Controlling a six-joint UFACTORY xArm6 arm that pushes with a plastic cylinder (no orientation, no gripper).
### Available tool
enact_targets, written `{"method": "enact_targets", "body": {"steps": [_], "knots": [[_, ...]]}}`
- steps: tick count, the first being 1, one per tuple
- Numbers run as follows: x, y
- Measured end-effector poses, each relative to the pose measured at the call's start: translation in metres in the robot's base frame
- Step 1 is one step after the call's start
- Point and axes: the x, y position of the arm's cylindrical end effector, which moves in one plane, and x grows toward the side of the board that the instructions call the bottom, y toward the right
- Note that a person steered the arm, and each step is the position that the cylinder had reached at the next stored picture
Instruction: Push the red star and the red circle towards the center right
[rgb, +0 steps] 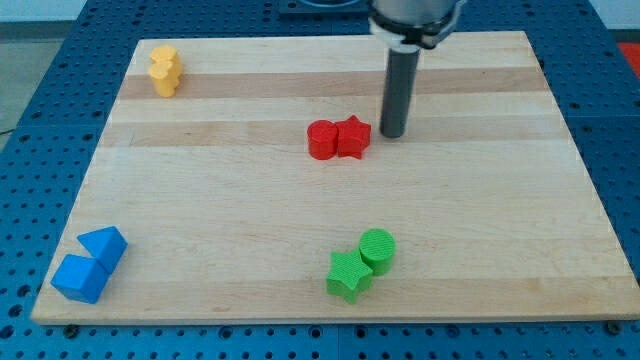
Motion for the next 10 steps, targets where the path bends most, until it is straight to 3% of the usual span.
{"method": "enact_targets", "body": {"steps": [1,2,3,4,5,6,7,9,10], "knots": [[0.009,-0.002],[0.016,0.041],[-0.030,0.029],[-0.069,-0.035],[-0.061,-0.124],[-0.024,-0.181],[0.004,-0.164],[0.011,-0.022],[0.012,0.013]]}}
